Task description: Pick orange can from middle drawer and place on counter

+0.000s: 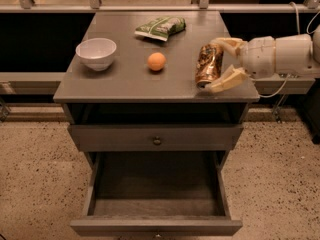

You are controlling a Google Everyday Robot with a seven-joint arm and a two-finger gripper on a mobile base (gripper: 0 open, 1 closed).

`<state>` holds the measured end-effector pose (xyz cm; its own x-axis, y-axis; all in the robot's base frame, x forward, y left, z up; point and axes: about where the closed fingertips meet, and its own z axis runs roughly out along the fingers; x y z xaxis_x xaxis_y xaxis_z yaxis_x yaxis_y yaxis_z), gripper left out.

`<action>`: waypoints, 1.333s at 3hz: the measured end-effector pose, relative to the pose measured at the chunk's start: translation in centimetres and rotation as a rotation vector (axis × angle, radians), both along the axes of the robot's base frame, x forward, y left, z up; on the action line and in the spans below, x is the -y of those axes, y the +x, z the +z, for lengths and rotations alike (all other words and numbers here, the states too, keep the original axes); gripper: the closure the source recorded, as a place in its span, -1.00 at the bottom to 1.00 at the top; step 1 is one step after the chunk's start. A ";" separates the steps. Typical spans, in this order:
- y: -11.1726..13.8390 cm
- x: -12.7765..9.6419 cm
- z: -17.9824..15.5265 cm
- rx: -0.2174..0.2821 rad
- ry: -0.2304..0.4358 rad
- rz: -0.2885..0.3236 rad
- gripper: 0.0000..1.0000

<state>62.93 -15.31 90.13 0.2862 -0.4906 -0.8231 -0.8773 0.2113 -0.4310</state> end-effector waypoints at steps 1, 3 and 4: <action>2.8 -0.9 -0.6 -0.112 0.000 -0.015 1.00; 5.4 -4.0 -3.0 -0.283 -0.091 -0.019 0.62; 5.5 -4.4 -3.2 -0.289 -0.093 -0.015 0.17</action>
Offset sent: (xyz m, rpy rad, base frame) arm 0.0679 0.0449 -0.0327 -0.1171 0.3613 -0.0427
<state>68.43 -10.96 86.91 0.0385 -0.5701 -0.8207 -0.9636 0.1963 -0.1815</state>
